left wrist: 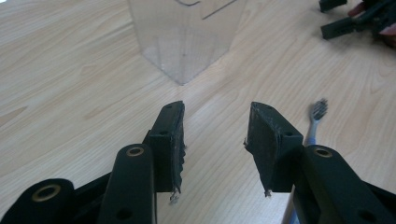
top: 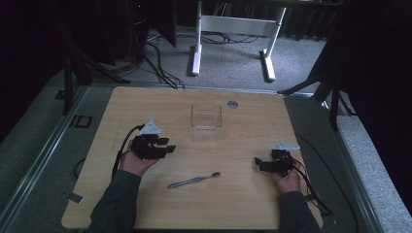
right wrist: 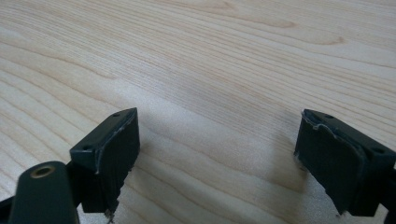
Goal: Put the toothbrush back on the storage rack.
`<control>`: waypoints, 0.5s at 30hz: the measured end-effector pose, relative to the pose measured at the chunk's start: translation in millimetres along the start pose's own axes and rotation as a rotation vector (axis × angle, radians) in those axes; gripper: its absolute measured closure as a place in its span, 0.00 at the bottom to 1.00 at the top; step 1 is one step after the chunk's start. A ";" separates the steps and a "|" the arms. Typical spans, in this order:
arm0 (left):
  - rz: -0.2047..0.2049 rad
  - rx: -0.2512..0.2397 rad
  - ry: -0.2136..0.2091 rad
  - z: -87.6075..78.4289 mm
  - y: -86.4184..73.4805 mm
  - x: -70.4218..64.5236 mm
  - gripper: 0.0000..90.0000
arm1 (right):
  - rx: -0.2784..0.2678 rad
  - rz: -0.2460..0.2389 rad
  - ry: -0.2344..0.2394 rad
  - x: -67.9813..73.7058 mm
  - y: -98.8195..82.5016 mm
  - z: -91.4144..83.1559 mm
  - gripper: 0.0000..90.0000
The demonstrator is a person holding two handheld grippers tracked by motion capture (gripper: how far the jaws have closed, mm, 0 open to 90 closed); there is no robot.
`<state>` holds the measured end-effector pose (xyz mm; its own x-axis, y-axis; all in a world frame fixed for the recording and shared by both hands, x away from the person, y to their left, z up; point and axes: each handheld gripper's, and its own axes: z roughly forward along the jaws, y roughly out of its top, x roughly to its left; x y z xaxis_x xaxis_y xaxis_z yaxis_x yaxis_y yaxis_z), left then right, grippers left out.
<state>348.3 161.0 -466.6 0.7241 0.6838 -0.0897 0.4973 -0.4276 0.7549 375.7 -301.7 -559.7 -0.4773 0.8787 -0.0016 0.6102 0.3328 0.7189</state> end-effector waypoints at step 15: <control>0.043 0.027 -0.054 12.4 8.8 -13.1 0.66 | 0.000 0.000 0.000 0.0 0.0 0.0 0.15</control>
<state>349.2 140.9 -466.8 0.7695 0.6318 -0.0933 0.4776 -0.4724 0.7408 375.7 -301.6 -559.7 -0.4772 0.8788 -0.0015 0.6104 0.3327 0.7189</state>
